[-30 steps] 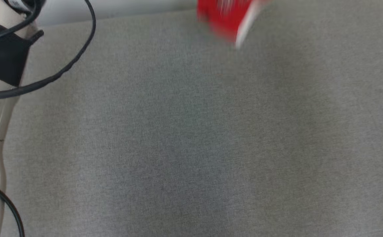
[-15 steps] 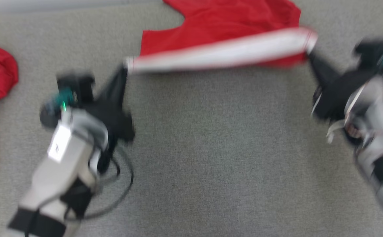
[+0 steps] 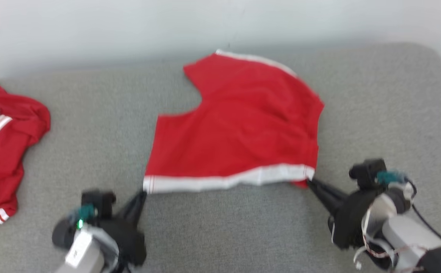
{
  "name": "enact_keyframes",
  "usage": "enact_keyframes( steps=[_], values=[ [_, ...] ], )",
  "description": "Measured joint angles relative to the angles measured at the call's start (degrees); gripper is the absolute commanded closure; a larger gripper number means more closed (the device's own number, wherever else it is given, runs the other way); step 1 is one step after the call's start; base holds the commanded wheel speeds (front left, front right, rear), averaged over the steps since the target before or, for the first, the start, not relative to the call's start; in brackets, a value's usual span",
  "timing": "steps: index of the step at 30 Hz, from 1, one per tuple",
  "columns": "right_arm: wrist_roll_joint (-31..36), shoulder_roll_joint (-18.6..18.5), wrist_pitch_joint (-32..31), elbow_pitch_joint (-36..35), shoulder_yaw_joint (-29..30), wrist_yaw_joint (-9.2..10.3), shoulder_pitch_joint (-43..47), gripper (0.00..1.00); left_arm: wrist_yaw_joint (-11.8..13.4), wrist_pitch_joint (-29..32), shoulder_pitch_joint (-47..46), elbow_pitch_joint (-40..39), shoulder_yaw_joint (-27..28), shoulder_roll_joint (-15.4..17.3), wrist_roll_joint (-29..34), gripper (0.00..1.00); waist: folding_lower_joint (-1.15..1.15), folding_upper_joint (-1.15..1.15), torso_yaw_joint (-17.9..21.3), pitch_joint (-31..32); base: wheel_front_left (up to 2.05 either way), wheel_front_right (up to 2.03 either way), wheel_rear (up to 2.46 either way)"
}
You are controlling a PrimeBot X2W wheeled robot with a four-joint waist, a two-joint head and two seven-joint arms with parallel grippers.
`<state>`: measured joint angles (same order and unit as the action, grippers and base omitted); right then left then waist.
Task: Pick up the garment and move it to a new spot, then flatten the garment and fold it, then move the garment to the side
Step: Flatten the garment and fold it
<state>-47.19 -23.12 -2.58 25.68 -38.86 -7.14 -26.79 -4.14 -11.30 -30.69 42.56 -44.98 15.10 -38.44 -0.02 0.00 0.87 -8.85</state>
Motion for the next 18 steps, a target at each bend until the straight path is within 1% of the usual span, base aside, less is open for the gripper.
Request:
enact_keyframes(
  steps=[4,7,13,18],
  values=[
    [-1.4,-1.8,-0.4,-0.3,-2.1,0.0,3.4,1.0,-0.8,0.7,4.8,-0.3,-0.9,2.0,-0.2,1.0,0.0,0.0,0.2,3.3,0.0,0.0,0.0],
    [-2.5,-3.8,-0.6,-1.6,-3.6,0.0,5.3,1.0,-1.0,1.3,8.4,-1.2,-1.5,3.6,-1.8,1.0,0.0,-0.01,0.4,5.8,0.0,0.0,0.0],
    [-4.8,-7.0,-1.5,-3.5,-5.7,-0.03,10.2,1.0,-1.4,2.3,14.8,-4.9,-2.1,3.9,-3.0,1.0,0.0,-0.01,0.5,10.0,0.0,0.0,0.0],
    [-6.3,-7.9,-3.0,-4.7,-7.3,-0.1,11.3,1.0,-1.4,3.3,17.0,-6.4,-2.0,5.8,-4.2,1.0,0.0,-0.01,0.7,12.0,0.0,0.0,0.0]
  ],
)
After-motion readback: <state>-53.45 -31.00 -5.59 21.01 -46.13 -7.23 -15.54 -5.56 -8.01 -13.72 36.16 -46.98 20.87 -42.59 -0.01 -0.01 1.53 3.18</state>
